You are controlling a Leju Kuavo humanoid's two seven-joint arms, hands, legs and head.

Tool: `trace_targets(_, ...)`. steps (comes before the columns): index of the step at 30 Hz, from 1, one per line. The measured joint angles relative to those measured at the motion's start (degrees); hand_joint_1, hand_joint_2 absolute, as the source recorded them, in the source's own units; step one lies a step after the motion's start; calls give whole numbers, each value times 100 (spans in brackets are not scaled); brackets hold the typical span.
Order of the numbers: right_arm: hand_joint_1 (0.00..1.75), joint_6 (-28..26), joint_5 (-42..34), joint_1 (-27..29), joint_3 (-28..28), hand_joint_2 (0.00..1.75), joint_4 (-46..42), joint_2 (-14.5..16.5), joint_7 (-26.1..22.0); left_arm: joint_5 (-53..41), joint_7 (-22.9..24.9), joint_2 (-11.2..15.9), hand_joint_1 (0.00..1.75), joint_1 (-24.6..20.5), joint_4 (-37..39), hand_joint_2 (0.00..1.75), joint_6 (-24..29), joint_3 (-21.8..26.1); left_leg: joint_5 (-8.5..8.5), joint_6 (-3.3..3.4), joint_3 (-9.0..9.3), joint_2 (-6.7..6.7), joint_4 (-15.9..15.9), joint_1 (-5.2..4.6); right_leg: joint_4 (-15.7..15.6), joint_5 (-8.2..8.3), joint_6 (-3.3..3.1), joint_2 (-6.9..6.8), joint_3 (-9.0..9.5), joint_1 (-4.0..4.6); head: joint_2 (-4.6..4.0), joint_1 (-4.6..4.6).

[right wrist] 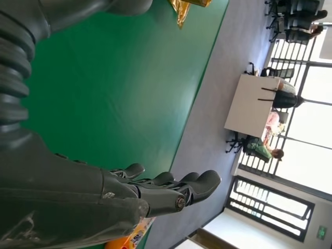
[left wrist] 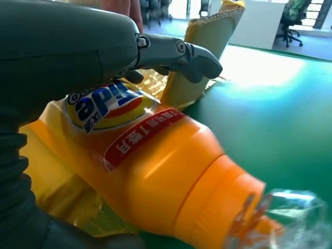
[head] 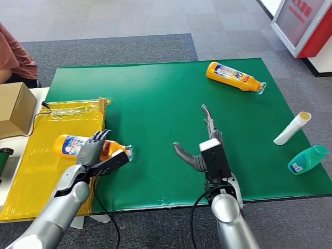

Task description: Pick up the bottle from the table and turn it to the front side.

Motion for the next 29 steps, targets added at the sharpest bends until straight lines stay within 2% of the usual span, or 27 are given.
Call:
trace_targets(9,0,-161,1,302,-20,175,-45,-62,-20,1472,-428,172,0,1014,-2307,175,33,32,-11,-6,-15,2,0,1,0,-10,-9,1,-18,1,0,-1)
trace_targets(14,0,-234,13,432,-23,175,-92,-88,-39,2393,-1278,192,0,1631,-3436,175,460,154,-17,-7,-15,4,0,1,0,-18,-11,2,-21,2,0,-1)
trace_targets(19,0,-409,-35,578,-32,175,-110,-101,-49,3235,-2139,7,0,2269,-4355,175,979,351,-27,0,-15,4,0,1,0,-26,-4,1,-18,1,0,-1)
trace_targets(24,0,-519,-258,795,-77,175,-158,-104,-130,4502,-2489,-189,0,2842,-4947,175,389,415,-33,0,-15,4,0,0,-1,-29,-2,2,-18,0,0,-1)
trace_targets(29,0,-135,-825,977,-98,175,-307,-121,-382,5232,-2499,-374,0,3147,-5055,175,-189,441,-36,-1,-15,3,0,0,-2,-31,-3,2,-18,-1,0,-1)
